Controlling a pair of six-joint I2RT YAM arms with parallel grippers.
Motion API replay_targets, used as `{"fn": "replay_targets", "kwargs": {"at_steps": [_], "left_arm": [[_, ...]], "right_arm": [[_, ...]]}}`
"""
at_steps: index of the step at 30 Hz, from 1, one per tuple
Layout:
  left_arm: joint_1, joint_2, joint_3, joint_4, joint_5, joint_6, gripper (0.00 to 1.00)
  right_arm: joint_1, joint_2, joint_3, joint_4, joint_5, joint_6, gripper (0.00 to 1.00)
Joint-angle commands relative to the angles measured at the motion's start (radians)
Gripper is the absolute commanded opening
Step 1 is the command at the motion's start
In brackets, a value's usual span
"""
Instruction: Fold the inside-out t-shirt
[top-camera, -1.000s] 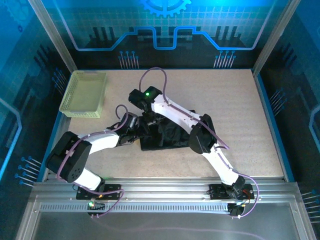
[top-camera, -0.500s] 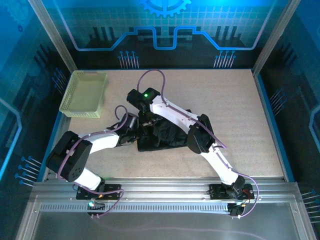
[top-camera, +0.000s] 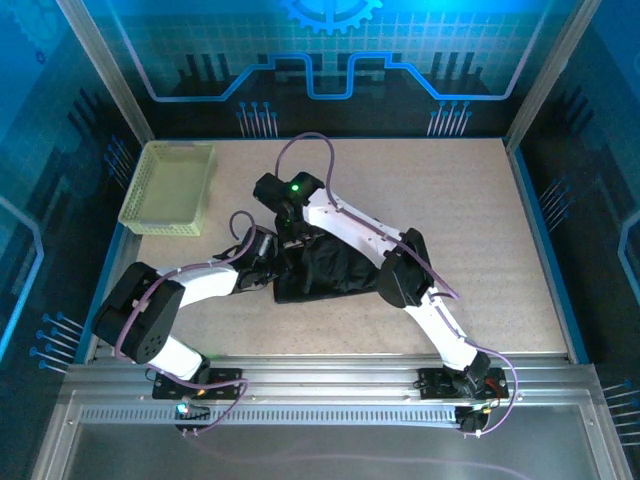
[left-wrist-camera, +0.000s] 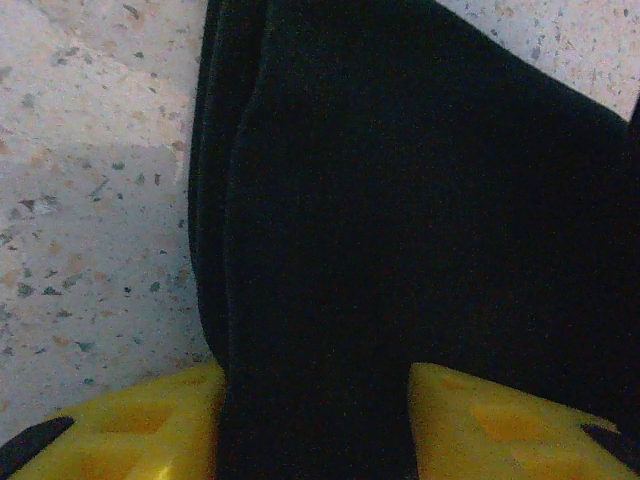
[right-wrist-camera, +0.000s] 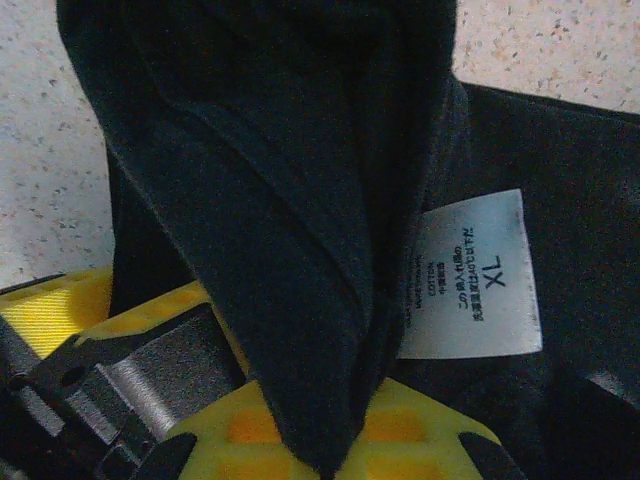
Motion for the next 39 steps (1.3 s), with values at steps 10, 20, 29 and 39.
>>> {"fn": "replay_targets", "kwargs": {"at_steps": [10,20,29,39], "left_arm": [[-0.003,0.006,-0.018,0.000,0.014,-0.005,0.48],[0.006,-0.216,-0.110,-0.111,-0.129,-0.053,0.63],[0.025,-0.515,-0.167,-0.294,-0.285,-0.080,0.66],[-0.028,-0.381,0.094,-0.364,-0.157,0.012,0.64]], "right_arm": [[0.034,-0.002,-0.001,0.085,-0.088,0.037,0.03],[0.012,-0.101,-0.182,0.247,-0.187,0.060,0.33],[-0.023,-0.355,-0.366,0.361,-0.251,0.020,0.43],[-0.172,-0.584,-0.788,0.446,-0.144,-0.020,0.49]]}}
